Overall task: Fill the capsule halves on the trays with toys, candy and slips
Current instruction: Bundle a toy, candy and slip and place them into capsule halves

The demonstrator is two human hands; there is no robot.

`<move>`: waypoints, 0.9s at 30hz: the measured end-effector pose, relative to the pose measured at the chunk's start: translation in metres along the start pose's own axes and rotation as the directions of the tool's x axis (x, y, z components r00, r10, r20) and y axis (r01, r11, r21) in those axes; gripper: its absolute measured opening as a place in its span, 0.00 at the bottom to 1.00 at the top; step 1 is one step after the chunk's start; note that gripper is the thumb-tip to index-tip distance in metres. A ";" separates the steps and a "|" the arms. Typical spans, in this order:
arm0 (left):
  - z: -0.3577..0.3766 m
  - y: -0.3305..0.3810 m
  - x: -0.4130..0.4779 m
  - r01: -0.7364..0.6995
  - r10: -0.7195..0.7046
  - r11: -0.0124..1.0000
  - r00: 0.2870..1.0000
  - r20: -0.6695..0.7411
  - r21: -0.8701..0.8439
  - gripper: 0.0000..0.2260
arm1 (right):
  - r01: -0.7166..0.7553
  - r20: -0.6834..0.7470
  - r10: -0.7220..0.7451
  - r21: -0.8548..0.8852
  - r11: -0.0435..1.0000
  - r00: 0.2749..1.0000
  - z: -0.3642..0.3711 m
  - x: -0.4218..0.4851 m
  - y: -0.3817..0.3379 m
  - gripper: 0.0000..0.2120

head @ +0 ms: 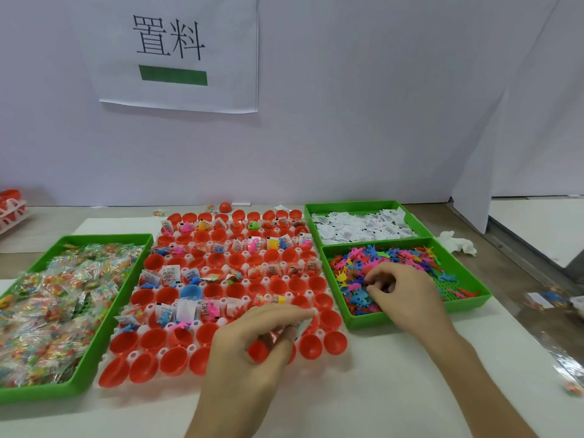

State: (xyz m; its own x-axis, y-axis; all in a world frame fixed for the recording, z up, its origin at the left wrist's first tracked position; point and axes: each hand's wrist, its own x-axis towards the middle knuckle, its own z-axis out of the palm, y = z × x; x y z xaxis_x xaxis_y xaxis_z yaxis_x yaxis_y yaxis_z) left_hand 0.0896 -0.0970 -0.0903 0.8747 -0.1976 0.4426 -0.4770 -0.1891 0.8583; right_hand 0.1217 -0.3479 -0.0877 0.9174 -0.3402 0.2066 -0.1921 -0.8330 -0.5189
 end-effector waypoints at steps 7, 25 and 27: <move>-0.003 0.003 0.002 0.039 -0.039 0.999 0.999 -0.012 -0.022 0.27 | 0.064 -0.084 -0.050 0.182 0.981 0.995 -0.002 0.007 0.010 0.18; -0.006 -0.001 0.005 0.111 -0.117 0.990 0.991 -0.062 -0.087 0.22 | 0.068 0.126 -0.393 0.894 0.443 0.911 0.000 -0.051 -0.079 0.08; -0.006 -0.001 0.006 0.098 -0.104 0.992 0.993 -0.064 -0.082 0.23 | 0.086 0.116 -0.408 0.892 0.444 0.906 0.005 -0.056 -0.083 0.08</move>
State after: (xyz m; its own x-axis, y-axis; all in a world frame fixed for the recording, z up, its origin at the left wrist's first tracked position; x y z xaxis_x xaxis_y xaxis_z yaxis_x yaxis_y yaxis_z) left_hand 0.0956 -0.0921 -0.0876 0.9231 -0.1151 0.3670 -0.3802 -0.1284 0.9160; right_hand 0.0880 -0.2573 -0.0601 0.9495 0.0822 0.3028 0.3046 -0.0099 -0.9524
